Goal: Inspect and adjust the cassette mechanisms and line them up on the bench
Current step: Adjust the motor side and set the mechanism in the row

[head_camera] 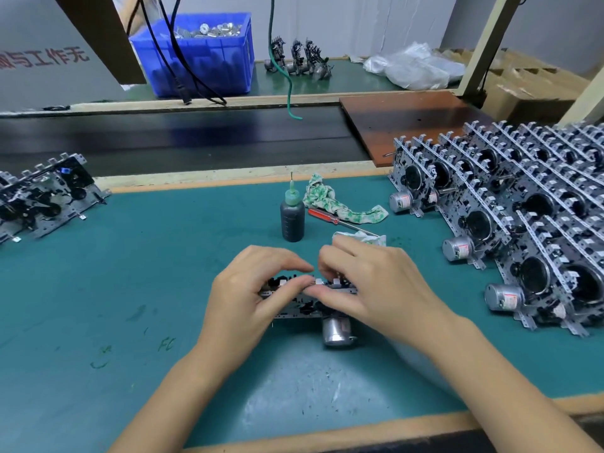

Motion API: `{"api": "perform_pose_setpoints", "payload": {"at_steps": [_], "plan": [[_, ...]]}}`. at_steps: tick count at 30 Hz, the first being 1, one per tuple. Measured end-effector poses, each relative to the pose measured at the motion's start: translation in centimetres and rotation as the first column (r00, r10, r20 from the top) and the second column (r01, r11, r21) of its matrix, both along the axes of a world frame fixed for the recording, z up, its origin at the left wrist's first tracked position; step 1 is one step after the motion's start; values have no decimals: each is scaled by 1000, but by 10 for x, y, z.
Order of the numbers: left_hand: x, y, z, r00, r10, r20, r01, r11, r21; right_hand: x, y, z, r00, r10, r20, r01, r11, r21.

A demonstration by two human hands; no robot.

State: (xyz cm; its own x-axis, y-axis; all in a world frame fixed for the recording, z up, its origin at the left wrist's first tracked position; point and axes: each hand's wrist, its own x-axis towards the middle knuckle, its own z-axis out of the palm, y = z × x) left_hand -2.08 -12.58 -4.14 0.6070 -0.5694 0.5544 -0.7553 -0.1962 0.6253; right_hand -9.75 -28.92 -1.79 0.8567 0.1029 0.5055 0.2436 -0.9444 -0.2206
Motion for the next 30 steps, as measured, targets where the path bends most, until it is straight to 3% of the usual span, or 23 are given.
{"api": "perform_pose_setpoints", "payload": {"at_steps": [5,13,20,24,30], "plan": [[0,9,-2,996,48,74,-46,999,-26,-4,-5,4,997,79,-8,-80,995,-60],[-1,-57,27,967,-113,226,120,993,-15,-44,-39,22,972,-225,74,213,967,140],[16,-144,44,932,-268,242,225,956,190,-37,-82,25,827,-545,135,514,832,211],[24,-175,25,920,-341,193,256,896,364,-22,-93,0,707,-707,20,688,694,211],[20,-189,9,897,-382,222,270,872,407,-13,-97,-15,622,-776,102,729,622,285]]}}
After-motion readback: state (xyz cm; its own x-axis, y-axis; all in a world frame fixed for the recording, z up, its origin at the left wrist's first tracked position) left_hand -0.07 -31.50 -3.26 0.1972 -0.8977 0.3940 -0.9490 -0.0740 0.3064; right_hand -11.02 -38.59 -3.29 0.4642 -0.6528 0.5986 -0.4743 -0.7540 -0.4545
